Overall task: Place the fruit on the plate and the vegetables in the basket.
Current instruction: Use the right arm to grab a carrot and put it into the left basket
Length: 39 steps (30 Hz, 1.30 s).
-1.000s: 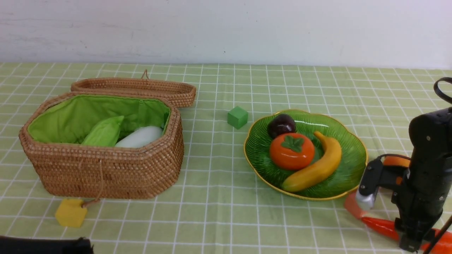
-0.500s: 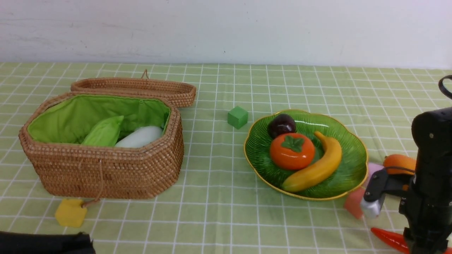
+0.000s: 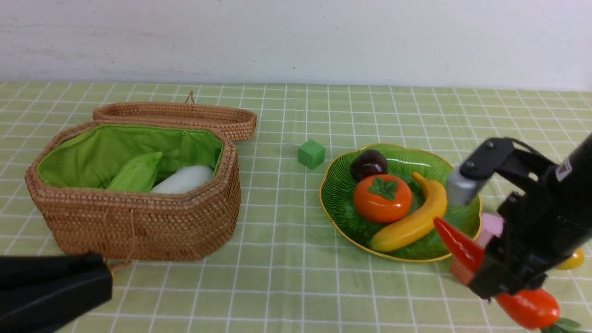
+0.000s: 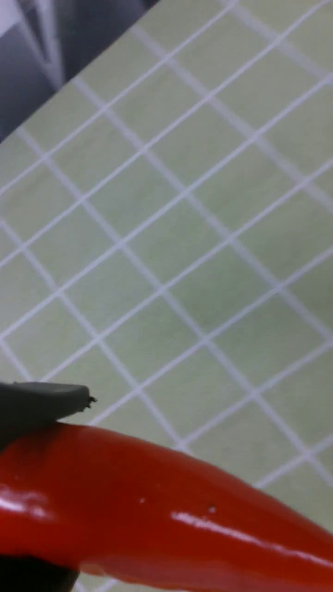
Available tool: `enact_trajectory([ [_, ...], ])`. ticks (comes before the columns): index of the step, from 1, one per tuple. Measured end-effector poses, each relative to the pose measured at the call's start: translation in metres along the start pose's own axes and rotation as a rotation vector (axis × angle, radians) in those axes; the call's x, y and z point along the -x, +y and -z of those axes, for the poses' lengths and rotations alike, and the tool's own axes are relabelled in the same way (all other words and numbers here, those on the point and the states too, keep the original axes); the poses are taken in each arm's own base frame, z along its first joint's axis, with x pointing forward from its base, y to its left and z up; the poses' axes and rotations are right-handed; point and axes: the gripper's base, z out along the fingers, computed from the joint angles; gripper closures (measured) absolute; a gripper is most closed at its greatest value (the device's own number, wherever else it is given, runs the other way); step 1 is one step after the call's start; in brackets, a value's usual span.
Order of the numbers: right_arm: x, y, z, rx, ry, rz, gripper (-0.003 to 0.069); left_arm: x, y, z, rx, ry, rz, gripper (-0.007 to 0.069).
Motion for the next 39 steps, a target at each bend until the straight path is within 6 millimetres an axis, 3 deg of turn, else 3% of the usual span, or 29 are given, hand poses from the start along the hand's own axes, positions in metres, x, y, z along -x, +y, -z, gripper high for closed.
enact_trajectory([
  [2,0.011,0.007,0.005,-0.006,-0.051,0.014,0.0331,0.001,0.003,0.0,0.032,-0.011,-0.019,0.0582],
  [3,0.035,0.021,0.016,-0.021,-0.153,0.061,0.0331,0.002,0.007,0.0,0.075,-0.024,-0.03,0.0582],
  [6,0.075,0.046,0.032,-0.017,-0.301,0.141,0.0331,0.003,0.014,0.001,0.158,-0.035,-0.039,0.0578],
  [9,0.104,0.06,0.039,-0.005,-0.381,0.192,0.0331,0.003,0.02,0.002,0.226,-0.034,-0.017,0.0577],
  [10,0.129,0.071,0.034,0.008,-0.421,0.232,0.0331,0.003,0.024,0.003,0.271,-0.031,0.02,0.0575],
  [11,0.134,0.072,0.038,0.006,-0.441,0.239,0.0331,0.002,0.026,0.004,0.285,-0.029,0.011,0.0575],
  [12,0.158,0.081,0.033,0.012,-0.486,0.277,0.0331,0.001,0.03,0.006,0.34,-0.024,0.066,0.0574],
  [13,0.162,0.081,0.028,0.014,-0.481,0.283,0.0331,0.001,0.031,0.006,0.347,-0.024,0.054,0.0574],
  [16,0.212,0.101,0.006,0.013,-0.586,0.394,0.0331,-0.001,0.041,0.01,0.467,-0.022,0.149,0.0574],
  [19,0.236,0.111,-0.005,0.004,-0.66,0.449,0.0331,-0.002,0.046,0.013,0.526,-0.029,0.192,0.0574],
  [23,0.272,0.118,-0.045,-0.023,-0.792,0.471,0.0331,-0.001,0.05,0.016,0.584,-0.056,0.224,0.0568],
  [24,0.273,0.119,-0.046,-0.024,-0.798,0.471,0.0331,-0.001,0.05,0.016,0.584,-0.056,0.225,0.0568],
  [28,0.288,0.114,-0.089,-0.062,-0.861,0.45,0.0331,-0.001,0.051,0.016,0.591,-0.063,0.233,0.0567],
  [33,0.289,0.108,-0.115,-0.109,-0.824,0.477,0.0322,-0.001,0.051,0.016,0.592,-0.064,0.232,0.0568],
  [35,0.287,0.106,-0.12,-0.122,-0.789,0.496,0.0258,-0.001,0.051,0.016,0.592,-0.065,0.232,0.0568],
  [37,0.285,0.106,-0.119,-0.127,-0.764,0.508,0.0124,0.0,0.051,0.016,0.586,-0.072,0.229,0.0568],
  [39,0.284,0.106,-0.118,-0.129,-0.747,0.516,0.0034,0.001,0.05,0.016,0.58,-0.08,0.226,0.0568],
])
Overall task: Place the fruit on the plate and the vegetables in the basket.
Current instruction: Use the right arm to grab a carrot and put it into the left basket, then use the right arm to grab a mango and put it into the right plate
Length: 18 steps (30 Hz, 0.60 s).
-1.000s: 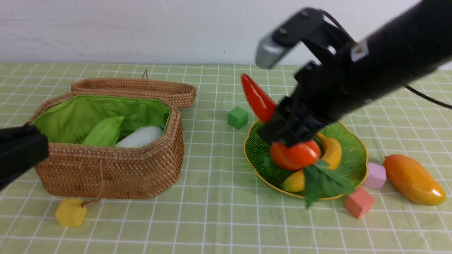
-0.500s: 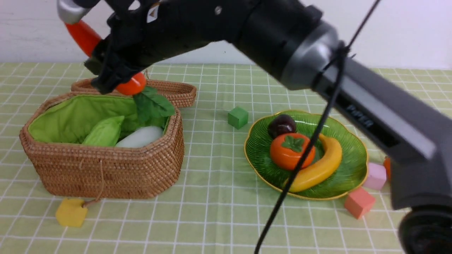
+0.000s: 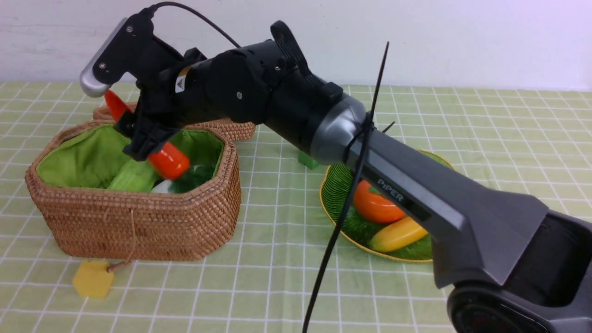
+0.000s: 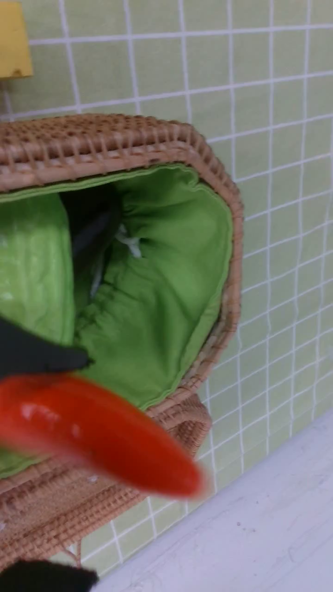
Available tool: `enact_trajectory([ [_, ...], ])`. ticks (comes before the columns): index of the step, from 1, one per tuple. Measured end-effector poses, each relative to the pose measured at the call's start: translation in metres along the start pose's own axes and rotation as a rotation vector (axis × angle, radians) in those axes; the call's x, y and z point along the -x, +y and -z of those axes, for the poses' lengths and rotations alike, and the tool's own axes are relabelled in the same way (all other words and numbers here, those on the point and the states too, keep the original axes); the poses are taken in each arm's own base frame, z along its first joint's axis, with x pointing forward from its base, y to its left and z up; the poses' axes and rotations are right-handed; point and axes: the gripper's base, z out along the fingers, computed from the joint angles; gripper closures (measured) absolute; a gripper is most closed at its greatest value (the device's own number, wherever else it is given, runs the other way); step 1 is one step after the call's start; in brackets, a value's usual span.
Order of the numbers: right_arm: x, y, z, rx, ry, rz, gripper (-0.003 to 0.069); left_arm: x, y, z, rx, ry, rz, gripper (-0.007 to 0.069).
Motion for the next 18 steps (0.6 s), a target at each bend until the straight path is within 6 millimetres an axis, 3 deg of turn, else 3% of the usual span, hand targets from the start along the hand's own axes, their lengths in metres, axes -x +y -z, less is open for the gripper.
enact_trajectory([
  [3,0.001,0.0,0.005,0.015,0.031,0.006,-0.0013,0.001,-0.001,0.0,-0.015,-0.015,0.0,0.0568],
  [7,0.01,-0.001,0.024,0.041,0.092,-0.023,0.0012,0.002,-0.002,0.0,-0.024,-0.02,0.004,0.0567],
  [12,0.033,-0.009,0.097,0.032,0.324,-0.13,0.0249,-0.001,-0.007,0.0,-0.074,0.016,0.086,0.0567],
  [18,0.05,-0.026,0.154,-0.139,0.392,-0.163,0.0594,-0.004,-0.019,0.002,-0.208,0.055,0.105,0.0567],
])
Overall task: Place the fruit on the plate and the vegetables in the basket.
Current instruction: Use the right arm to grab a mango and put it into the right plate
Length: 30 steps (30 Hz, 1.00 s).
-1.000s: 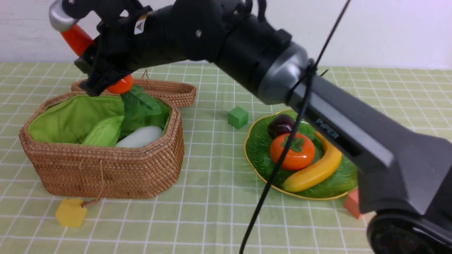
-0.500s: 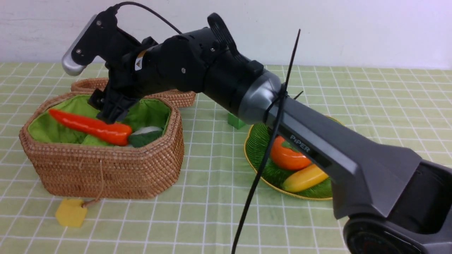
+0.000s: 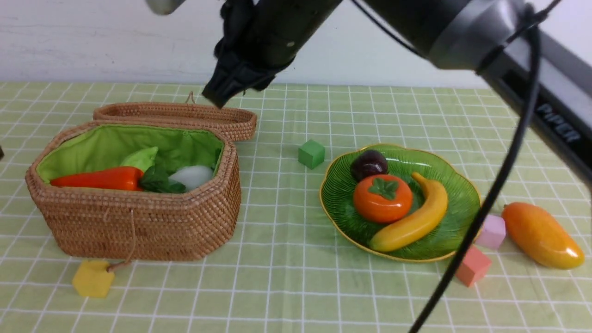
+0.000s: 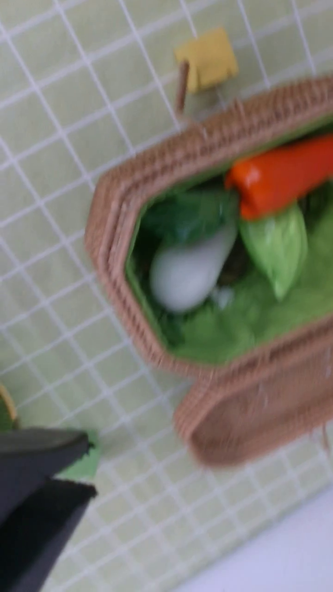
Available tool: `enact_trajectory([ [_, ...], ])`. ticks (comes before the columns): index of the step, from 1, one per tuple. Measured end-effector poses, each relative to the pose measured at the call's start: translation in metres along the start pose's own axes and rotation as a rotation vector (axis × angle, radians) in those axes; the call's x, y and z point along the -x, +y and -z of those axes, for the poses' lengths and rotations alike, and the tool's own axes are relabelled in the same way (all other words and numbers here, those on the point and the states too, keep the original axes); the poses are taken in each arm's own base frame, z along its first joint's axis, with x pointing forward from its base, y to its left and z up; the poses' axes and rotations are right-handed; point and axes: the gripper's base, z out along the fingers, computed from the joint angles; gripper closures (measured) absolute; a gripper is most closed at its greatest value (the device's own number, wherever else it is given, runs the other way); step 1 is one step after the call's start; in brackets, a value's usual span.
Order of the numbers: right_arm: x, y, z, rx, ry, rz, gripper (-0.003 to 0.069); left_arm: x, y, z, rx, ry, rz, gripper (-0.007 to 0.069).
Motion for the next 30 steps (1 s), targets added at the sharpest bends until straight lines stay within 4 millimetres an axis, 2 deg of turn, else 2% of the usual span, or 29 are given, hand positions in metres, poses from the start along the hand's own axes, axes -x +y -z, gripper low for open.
enact_trajectory([
  [1,-0.001,-0.001,0.002,-0.01,0.003,-0.008,0.0615,0.0,0.0,0.0,-0.005,0.003,0.0,0.0567],
  [3,-0.006,-0.01,0.02,-0.073,0.02,-0.06,0.0673,-0.004,-0.008,0.0,-0.084,0.046,0.005,0.0567],
  [6,-0.022,-0.025,0.051,-0.119,0.042,-0.136,0.0678,-0.009,-0.016,0.002,-0.175,0.102,-0.009,0.0567],
  [8,-0.052,-0.045,0.071,-0.163,0.103,-0.21,0.0676,-0.014,-0.023,0.004,-0.255,0.151,-0.041,0.0567],
  [9,-0.052,-0.048,0.077,-0.171,0.094,-0.218,0.0676,-0.015,-0.023,0.004,-0.262,0.159,-0.046,0.0567],
  [11,-0.1,-0.08,0.099,-0.251,0.184,-0.347,0.0669,-0.019,-0.031,0.007,-0.356,0.19,-0.109,0.0567],
  [12,-0.107,-0.081,0.101,-0.256,0.198,-0.358,0.0668,-0.019,-0.032,0.007,-0.37,0.192,-0.103,0.0567],
  [13,-0.142,-0.101,0.105,-0.306,0.279,-0.454,0.0658,-0.02,-0.036,0.01,-0.429,0.2,-0.145,0.0567],
  [15,-0.184,-0.124,0.109,-0.354,0.366,-0.598,0.0638,-0.02,-0.041,0.012,-0.486,0.194,-0.168,0.0567],
  [17,-0.229,-0.142,0.102,-0.349,0.464,-0.761,0.0585,-0.019,-0.044,0.013,-0.523,0.179,-0.174,0.0567],
  [19,-0.257,-0.149,0.093,-0.3,0.526,-0.856,0.0528,-0.019,-0.045,0.014,-0.544,0.166,-0.187,0.0567],
  [21,-0.283,-0.156,0.082,-0.232,0.566,-0.902,0.0416,-0.018,-0.046,0.014,-0.552,0.159,-0.196,0.0567],
  [23,-0.295,-0.161,0.071,-0.188,0.568,-0.896,0.0313,-0.018,-0.046,0.014,-0.554,0.157,-0.203,0.0567],
  [24,-0.296,-0.162,0.068,-0.183,0.564,-0.895,0.0299,-0.018,-0.046,0.014,-0.554,0.157,-0.203,0.0567],
  [25,-0.304,-0.168,0.057,-0.163,0.561,-0.87,0.0186,-0.018,-0.046,0.014,-0.554,0.154,-0.205,0.0567],
  [27,-0.312,-0.173,0.044,-0.15,0.563,-0.826,0.0058,-0.018,-0.046,0.014,-0.554,0.153,-0.206,0.0566],
  [28,-0.316,-0.176,0.036,-0.145,0.566,-0.807,0.0021,-0.018,-0.046,0.014,-0.554,0.153,-0.206,0.0566],
  [30,-0.323,-0.18,0.023,-0.135,0.574,-0.775,-0.0008,-0.018,-0.046,0.014,-0.554,0.153,-0.207,0.0566],
])
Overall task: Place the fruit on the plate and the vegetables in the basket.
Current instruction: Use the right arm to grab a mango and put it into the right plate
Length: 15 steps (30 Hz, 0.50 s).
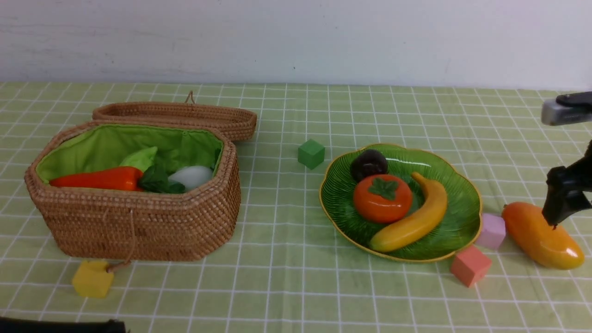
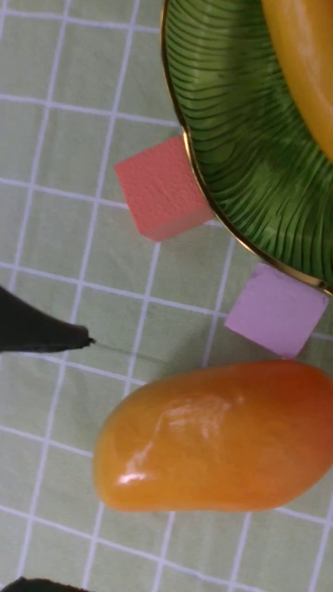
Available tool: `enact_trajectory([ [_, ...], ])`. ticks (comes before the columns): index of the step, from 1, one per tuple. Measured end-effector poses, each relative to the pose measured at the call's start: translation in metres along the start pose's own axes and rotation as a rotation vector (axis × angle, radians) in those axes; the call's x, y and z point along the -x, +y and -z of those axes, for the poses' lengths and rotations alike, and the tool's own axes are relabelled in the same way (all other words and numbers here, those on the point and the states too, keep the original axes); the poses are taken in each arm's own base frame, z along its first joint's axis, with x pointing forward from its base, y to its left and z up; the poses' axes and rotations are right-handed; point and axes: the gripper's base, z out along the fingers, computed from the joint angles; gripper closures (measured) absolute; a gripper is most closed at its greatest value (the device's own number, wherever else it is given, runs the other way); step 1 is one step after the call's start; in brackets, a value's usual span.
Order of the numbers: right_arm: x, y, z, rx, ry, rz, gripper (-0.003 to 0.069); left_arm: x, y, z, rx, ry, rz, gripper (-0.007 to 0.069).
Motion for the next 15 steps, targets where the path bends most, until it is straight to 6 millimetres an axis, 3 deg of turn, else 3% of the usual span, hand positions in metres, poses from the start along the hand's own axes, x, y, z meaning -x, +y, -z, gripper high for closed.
enact_trajectory([
  [5,0.007,-0.006,-0.039,0.003,0.054,0.028,0.0001,0.001,0.0,0.0,0.004,-0.007,-0.001,0.0565],
  [15,0.007,-0.018,-0.092,-0.051,0.166,0.083,0.0016,0.003,0.002,0.0,0.017,-0.029,-0.002,0.0565],
])
